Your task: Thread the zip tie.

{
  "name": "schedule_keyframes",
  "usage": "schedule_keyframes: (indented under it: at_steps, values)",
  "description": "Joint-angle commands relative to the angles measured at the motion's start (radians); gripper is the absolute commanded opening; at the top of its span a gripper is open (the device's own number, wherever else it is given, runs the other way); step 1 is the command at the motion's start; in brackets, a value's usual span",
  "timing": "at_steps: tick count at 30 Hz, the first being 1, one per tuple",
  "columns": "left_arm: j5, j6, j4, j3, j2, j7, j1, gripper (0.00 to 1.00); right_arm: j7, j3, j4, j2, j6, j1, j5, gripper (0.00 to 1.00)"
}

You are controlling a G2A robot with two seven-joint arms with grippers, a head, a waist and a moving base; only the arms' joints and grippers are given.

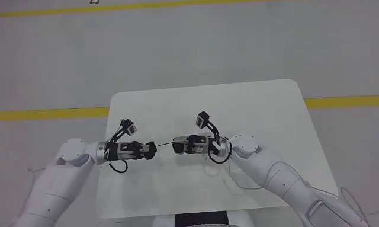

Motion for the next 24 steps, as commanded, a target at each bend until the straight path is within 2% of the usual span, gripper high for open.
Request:
schedule_keyframes:
  at_steps: [1, 6, 12, 16, 20, 24]
  values:
    - [0.0, 0.0, 0.0, 0.0, 0.0, 0.0, 0.0, 0.0, 0.002, 0.004, 0.0, -0.001, 0.001, -0.003, -0.007, 0.22]
    - [0.0, 0.0, 0.0, 0.0, 0.0, 0.0, 0.0, 0.0, 0.002, 0.02, -0.002, -0.002, 0.006, -0.012, -0.02, 0.18]
    - [0.0, 0.0, 0.0, 0.0, 0.0, 0.0, 0.0, 0.0, -0.007, 0.041, -0.013, -0.003, 0.0, -0.027, -0.035, 0.18]
    - [0.0, 0.0, 0.0, 0.0, 0.0, 0.0, 0.0, 0.0, -0.008, 0.05, -0.016, -0.004, 0.005, -0.033, -0.043, 0.1]
    - [0.0, 0.0, 0.0, 0.0, 0.0, 0.0, 0.0, 0.0, -0.007, 0.059, -0.02, -0.006, 0.01, -0.039, -0.051, 0.09]
    - [0.0, 0.0, 0.0, 0.0, 0.0, 0.0, 0.0, 0.0, -0.006, 0.069, -0.022, -0.007, 0.01, -0.044, -0.058, 0.0]
